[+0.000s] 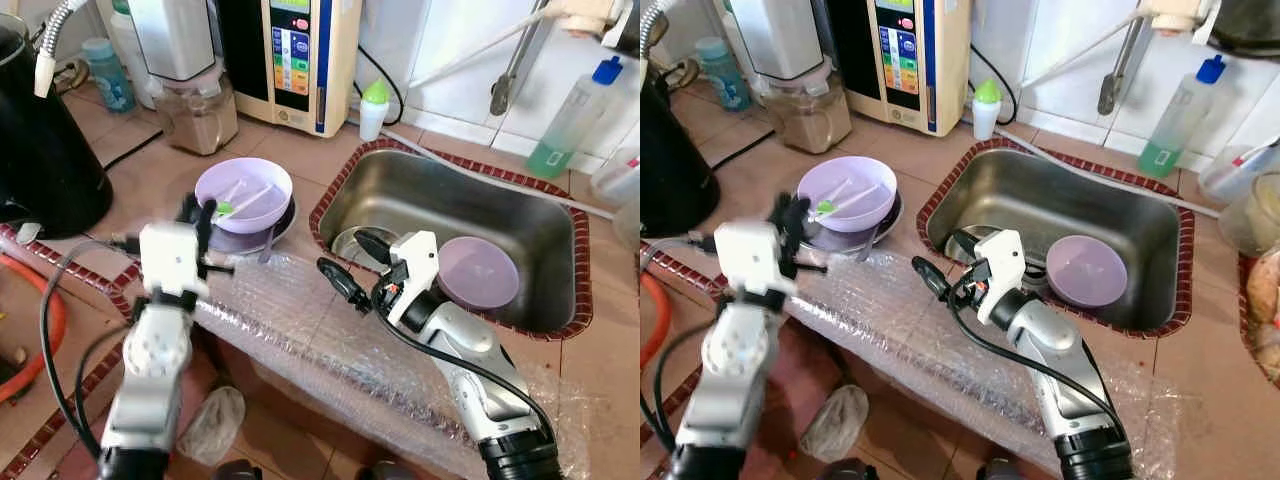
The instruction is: Kitchen organization
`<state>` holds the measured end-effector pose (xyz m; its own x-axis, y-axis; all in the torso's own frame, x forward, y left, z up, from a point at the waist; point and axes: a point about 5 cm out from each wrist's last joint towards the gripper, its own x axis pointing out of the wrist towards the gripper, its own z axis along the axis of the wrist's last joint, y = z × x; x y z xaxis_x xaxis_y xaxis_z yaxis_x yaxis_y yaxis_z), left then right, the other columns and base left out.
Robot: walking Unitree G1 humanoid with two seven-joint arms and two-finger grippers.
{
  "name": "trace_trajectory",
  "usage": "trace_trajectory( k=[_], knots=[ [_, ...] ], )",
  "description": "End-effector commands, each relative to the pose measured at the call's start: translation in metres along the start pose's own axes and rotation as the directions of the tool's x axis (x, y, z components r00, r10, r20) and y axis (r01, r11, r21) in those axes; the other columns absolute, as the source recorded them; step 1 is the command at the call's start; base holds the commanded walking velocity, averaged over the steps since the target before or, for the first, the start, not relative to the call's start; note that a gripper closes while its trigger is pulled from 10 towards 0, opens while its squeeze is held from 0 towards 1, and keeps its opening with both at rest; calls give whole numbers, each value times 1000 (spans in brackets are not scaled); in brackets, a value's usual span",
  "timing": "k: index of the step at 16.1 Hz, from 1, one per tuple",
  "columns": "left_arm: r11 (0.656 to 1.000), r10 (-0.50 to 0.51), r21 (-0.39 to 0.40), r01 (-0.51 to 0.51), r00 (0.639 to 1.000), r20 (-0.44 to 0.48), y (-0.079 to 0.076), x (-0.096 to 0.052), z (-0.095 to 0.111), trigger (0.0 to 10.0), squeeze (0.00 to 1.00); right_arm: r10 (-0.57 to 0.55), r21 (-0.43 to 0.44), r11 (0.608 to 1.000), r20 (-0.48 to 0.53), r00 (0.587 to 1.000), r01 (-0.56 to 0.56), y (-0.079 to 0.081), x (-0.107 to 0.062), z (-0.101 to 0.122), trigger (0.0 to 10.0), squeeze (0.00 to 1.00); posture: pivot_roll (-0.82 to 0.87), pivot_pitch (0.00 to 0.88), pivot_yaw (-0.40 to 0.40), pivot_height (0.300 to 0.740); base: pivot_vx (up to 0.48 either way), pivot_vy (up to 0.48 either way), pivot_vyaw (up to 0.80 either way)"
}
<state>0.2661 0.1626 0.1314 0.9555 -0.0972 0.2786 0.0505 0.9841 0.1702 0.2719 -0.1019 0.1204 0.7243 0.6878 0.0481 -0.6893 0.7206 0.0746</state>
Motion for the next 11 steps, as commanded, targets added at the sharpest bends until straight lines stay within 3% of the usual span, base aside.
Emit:
trace_trajectory(
  k=[1, 5, 11],
  knots=[
    [1000, -8, 7, 8, 1000, -12, -4, -2, -3, 10000, 1000, 0, -8, 1000, -1, 1000, 0, -1, 1, 1, 10000, 0, -2, 0, -12, 740, 0, 0, 0],
    [998, 62, 22, -61, 995, -73, 3, 2, -20, 10000, 1000, 15, -2, 1000, -17, 1000, -15, 5, -7, -2, 10000, 0, -19, 28, -24, 740, 0, 0, 0],
    [997, 67, 25, -66, 996, -51, 7, 17, -17, 10000, 1000, 31, 5, 1000, -21, 999, -31, 11, -7, -2, 10000, 0, -25, 48, -26, 740, 0, 0, 0]
  ],
)
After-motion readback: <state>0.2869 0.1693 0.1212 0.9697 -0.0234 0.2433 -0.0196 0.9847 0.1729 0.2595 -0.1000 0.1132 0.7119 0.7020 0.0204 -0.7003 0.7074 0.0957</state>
